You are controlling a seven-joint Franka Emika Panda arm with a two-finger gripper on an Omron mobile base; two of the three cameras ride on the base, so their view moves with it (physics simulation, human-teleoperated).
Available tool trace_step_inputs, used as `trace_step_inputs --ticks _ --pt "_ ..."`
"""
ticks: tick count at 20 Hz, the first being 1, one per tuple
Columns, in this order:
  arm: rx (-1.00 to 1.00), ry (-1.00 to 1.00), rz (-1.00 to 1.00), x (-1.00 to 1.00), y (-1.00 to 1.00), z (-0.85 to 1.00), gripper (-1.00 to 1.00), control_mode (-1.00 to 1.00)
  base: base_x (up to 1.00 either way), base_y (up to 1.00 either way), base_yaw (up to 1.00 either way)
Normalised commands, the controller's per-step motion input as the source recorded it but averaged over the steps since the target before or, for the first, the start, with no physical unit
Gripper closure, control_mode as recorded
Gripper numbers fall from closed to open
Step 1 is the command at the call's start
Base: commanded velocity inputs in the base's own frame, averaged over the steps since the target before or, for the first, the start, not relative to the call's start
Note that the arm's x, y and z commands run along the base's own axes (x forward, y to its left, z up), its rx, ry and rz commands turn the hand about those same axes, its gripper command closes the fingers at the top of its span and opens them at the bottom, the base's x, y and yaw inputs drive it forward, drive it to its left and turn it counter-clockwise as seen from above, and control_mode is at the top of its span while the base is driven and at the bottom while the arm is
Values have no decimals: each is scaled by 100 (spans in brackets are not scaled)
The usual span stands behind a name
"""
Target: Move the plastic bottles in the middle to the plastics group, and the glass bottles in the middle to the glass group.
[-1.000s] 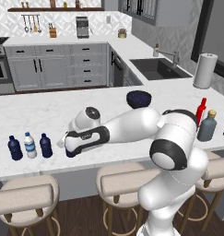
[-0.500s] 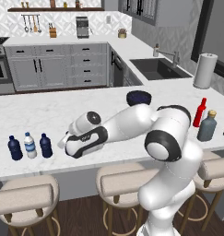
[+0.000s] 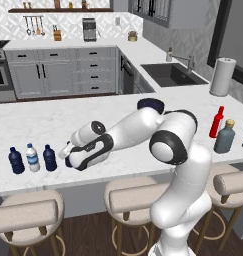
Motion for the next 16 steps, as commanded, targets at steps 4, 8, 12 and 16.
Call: trace_step_inputs --ticks 4,8,12,16 --pt "0 0 0 17 11 -43 100 -100 0 0 0" --pt "0 0 0 25 16 -25 100 -100 0 0 0" --pt "0 0 0 21 21 -3 100 -100 0 0 0" --pt "0 0 0 1 27 -9 100 -100 0 0 0"
